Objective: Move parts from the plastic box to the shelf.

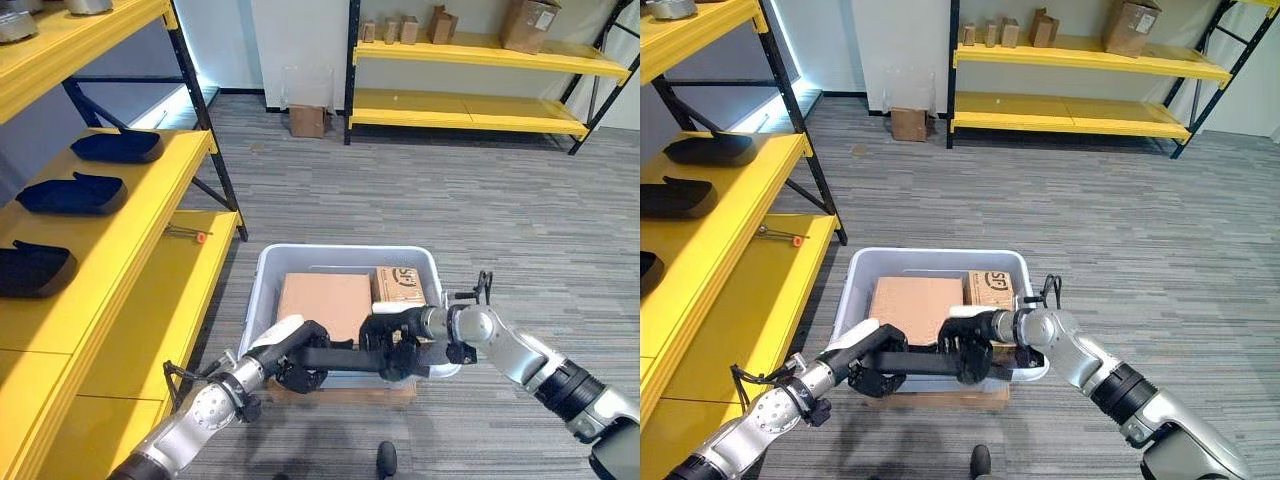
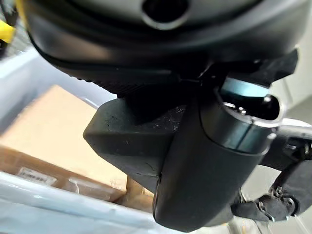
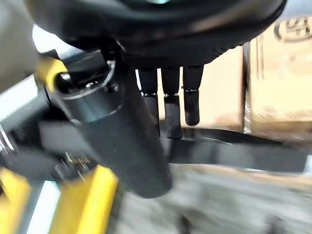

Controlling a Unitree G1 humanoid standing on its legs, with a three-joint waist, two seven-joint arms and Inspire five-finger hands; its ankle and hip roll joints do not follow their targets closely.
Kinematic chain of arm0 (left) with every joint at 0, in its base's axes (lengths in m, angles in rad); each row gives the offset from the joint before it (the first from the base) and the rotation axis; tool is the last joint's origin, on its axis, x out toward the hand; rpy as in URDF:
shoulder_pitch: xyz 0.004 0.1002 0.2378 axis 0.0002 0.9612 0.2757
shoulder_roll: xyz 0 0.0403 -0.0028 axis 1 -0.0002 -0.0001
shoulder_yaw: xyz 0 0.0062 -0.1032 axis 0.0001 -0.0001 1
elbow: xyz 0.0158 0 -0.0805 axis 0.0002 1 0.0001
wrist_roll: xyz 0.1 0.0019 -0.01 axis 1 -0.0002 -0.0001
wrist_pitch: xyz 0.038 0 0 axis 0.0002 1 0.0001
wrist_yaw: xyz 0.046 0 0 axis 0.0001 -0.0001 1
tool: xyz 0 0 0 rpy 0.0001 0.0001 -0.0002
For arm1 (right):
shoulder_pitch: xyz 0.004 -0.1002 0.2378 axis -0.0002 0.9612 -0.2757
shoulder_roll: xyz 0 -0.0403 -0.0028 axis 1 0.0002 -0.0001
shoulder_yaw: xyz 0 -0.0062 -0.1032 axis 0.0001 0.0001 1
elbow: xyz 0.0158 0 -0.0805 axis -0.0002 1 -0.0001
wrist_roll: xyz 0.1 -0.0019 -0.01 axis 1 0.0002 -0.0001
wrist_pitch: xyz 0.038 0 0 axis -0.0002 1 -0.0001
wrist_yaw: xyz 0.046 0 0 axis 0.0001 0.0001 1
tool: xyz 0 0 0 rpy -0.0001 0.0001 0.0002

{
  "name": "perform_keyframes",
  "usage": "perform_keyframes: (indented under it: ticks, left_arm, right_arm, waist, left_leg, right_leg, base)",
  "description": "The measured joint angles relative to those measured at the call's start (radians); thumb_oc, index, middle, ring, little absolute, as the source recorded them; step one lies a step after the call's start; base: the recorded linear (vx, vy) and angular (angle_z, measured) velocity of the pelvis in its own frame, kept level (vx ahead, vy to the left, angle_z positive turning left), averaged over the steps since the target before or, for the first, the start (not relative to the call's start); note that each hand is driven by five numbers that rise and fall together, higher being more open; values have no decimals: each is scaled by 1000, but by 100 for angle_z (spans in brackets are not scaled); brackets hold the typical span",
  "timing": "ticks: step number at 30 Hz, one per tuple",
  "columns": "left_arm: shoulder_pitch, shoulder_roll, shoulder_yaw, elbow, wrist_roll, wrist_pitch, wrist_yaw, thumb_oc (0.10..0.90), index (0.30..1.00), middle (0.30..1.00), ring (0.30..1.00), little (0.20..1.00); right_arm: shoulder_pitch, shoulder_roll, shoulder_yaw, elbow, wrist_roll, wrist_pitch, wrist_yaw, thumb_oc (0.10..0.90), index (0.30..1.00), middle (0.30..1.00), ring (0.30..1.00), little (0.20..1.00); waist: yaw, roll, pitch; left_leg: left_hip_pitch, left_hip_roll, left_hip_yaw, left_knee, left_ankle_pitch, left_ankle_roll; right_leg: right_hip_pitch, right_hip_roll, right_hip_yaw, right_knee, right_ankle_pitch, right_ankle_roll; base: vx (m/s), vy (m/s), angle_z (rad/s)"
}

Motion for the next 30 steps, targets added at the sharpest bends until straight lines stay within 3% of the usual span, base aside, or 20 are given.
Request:
perform_keyframes:
  ticks: [4,10,15,18,24,30]
  left_arm:
    - [-7,-84,18,-27,-35,0,38,400,300,300,300,300]
    - [-4,-88,35,-58,-35,0,38,400,300,300,300,300]
    - [5,-88,69,-57,-35,0,44,400,300,300,300,300]
    - [37,-88,106,-57,-35,-5,53,400,300,300,300,300]
    - [92,-89,145,-55,-35,-15,67,400,300,300,300,300]
    - [126,-90,149,-55,-31,-24,108,400,300,300,300,300]
  right_arm:
    - [-33,86,-20,-18,81,31,-36,900,1000,1000,1000,1000]
    - [-27,89,-43,-55,129,83,-98,900,1000,1000,1000,1000]
    - [10,46,-179,-95,222,121,-186,900,1000,1000,1000,1000]
    - [71,9,-347,-239,318,167,-248,900,1000,1000,1000,1000]
    - [204,-27,-610,-346,472,161,-319,900,1000,1000,1000,1000]
    - [343,-32,-651,-346,605,102,-363,900,1000,1000,1000,1000]
  waist:
    - [-1,1,1]
    - [-3,14,9]
    - [-7,26,20]
    - [-28,29,29]
    - [-65,26,31]
    - [-108,31,34]
  left_leg:
    - [0,-1,-1,0,-1,1]
    - [1,-3,-4,0,-2,3]
    - [3,-5,-1,0,-3,4]
    - [5,-6,5,0,-4,6]
    - [15,-11,24,0,-14,11]
    - [21,-14,42,0,-26,22]
  right_leg:
    - [1,-1,-1,0,-1,1]
    - [4,-3,0,3,-1,1]
    - [4,-3,4,3,-1,2]
    - [3,-3,12,6,-1,2]
    - [0,-3,36,5,-2,6]
    - [-5,-5,53,0,-4,11]
  base:
    - [0,0,0]
    - [7,7,0]
    - [13,18,-1]
    - [4,14,-3]
    - [-8,7,-11]
    - [8,13,-10]
